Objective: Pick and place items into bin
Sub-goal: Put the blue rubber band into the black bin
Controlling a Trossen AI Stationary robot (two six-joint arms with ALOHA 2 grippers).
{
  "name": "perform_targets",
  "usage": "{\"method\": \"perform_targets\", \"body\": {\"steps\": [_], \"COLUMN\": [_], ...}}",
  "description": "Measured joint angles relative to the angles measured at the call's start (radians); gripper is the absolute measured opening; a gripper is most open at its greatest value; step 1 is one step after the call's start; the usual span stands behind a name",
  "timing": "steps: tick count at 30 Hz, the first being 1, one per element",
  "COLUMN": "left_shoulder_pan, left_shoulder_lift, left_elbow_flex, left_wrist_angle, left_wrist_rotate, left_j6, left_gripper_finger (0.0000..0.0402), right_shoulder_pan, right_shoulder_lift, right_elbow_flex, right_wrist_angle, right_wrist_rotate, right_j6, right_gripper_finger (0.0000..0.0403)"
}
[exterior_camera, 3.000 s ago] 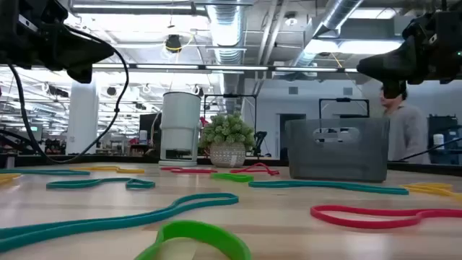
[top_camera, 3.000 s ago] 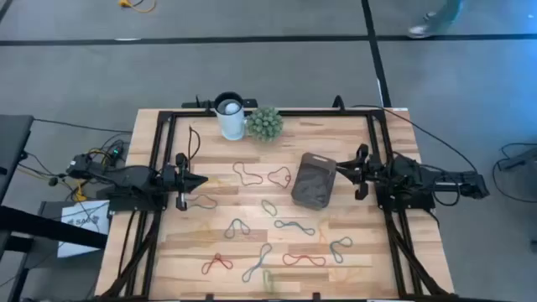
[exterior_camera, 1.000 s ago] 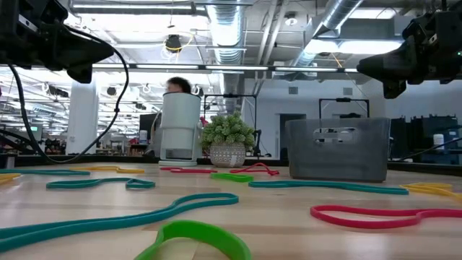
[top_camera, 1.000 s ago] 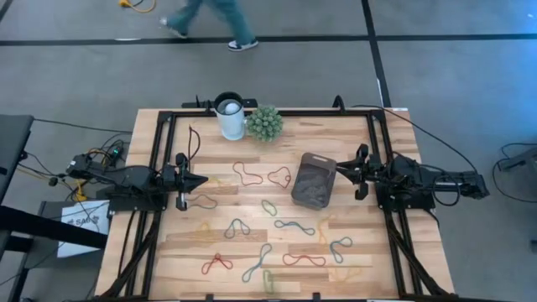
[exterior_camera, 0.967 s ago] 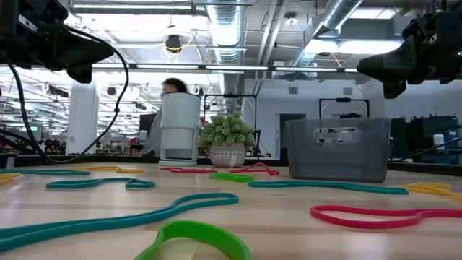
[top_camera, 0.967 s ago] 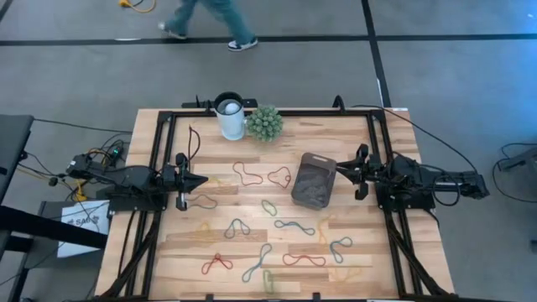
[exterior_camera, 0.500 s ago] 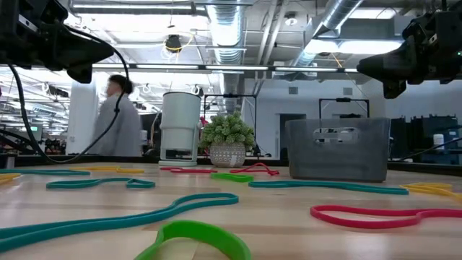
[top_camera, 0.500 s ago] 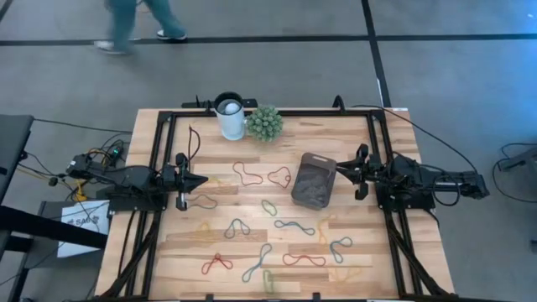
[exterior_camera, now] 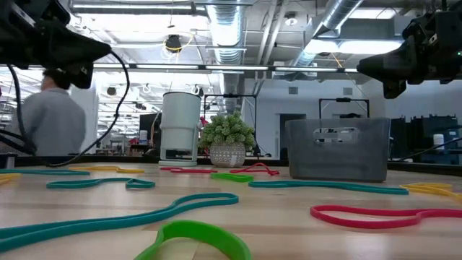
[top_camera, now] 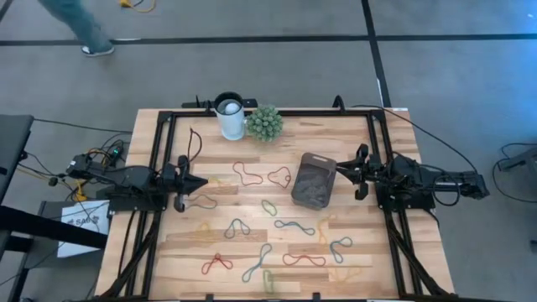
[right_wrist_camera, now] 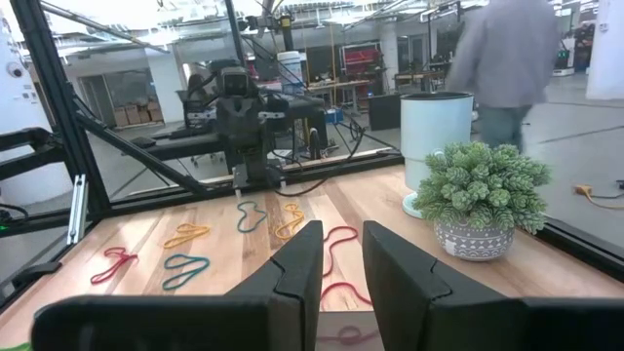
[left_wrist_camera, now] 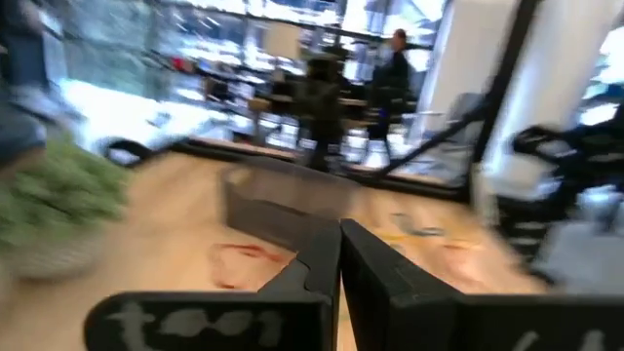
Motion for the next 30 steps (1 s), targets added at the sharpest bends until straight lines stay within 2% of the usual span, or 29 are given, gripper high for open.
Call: {"method": "perform_targets", "body": {"steps": [2, 13, 19, 22, 27, 30], "left_shoulder_pan": [0.0, 0.0, 0.0, -0.001, -0.002, -0.002], "left_shoulder_lift": [0.0, 0.0, 0.0, 0.01, 0.049, 0.064], "left_elbow_flex": [0.0, 0.0, 0.0, 0.0, 0.0, 0.0], "left_wrist_angle": [-0.002, -0.015, -0.045, -0.052, -0.052, -0.043], "left_wrist_rotate": [0.035, 0.09, 0.272, 0.312, 0.313, 0.265], "left_j6": [-0.015, 0.05, -0.029, -0.091, -0.092, -0.047], "left_gripper_finger": [0.0, 0.0, 0.0, 0.0, 0.0, 0.0], "right_shoulder_pan": [0.0, 0.0, 0.0, 0.0, 0.0, 0.0], "right_shoulder_lift": [0.0, 0.0, 0.0, 0.0, 0.0, 0.0], "right_elbow_flex": [0.0, 0.0, 0.0, 0.0, 0.0, 0.0], "right_wrist_angle": [0.0, 0.0, 0.0, 0.0, 0.0, 0.0], "right_wrist_rotate": [0.0, 0.0, 0.0, 0.0, 0.0, 0.0], "right_j6": [0.0, 0.0, 0.0, 0.0, 0.0, 0.0], "right_gripper_finger": [0.007, 0.007, 0.007, 0.007, 0.007, 0.007]}}
